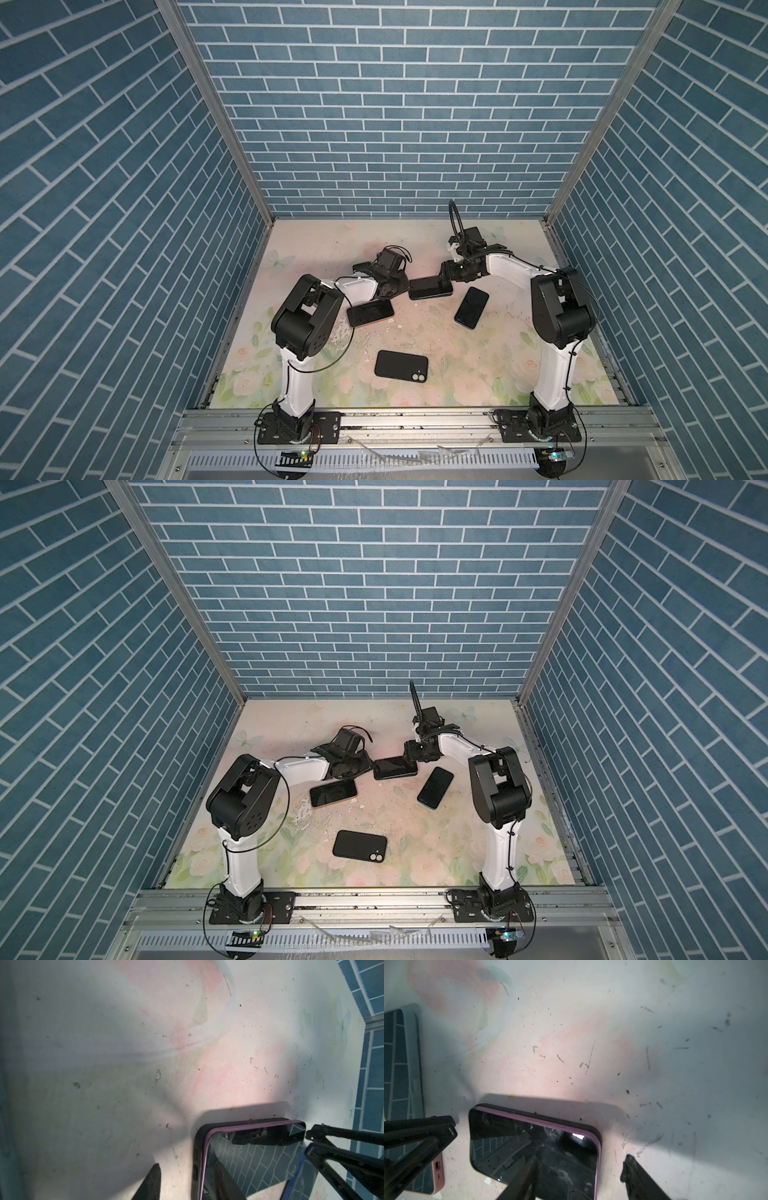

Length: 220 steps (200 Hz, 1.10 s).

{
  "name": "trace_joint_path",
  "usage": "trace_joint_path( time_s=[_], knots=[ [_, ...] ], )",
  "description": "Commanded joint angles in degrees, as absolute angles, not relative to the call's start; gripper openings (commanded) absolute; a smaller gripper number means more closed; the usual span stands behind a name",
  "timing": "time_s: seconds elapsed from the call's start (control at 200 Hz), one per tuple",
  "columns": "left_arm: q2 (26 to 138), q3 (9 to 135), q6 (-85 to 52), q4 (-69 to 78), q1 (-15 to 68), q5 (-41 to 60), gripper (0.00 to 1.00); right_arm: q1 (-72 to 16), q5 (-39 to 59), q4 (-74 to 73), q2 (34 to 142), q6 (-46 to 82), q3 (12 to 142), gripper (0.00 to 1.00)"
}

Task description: Put the phone into the phone case

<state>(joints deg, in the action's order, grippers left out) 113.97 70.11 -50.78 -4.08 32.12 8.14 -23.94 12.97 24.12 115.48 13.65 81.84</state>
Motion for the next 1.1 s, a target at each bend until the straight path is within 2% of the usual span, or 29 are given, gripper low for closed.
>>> trace_joint_path(
  time_s=[0.0,0.45,0.595,0.885,1.095],
  knots=[
    [116.40,72.84,-48.41,-7.49,31.82,6.51,0.46,-24.17,14.32,24.04,117.62,14.11,83.26,0.65],
    [121.00,79.77,-42.99,-16.62,31.90,1.96,0.47,-26.93,7.51,26.11,120.32,11.80,80.52,0.57],
    [121.46,79.08,-43.74,-16.24,31.98,3.51,0.46,-27.45,6.07,26.46,120.84,11.77,80.20,0.56],
    [121.21,75.87,-48.19,-10.57,33.11,8.30,0.46,-29.12,7.37,25.76,122.76,12.95,80.16,0.54],
    [121.73,73.87,-50.44,-7.29,33.41,11.25,0.45,-29.47,12.54,22.52,122.07,15.58,78.11,0.54]
  ],
)
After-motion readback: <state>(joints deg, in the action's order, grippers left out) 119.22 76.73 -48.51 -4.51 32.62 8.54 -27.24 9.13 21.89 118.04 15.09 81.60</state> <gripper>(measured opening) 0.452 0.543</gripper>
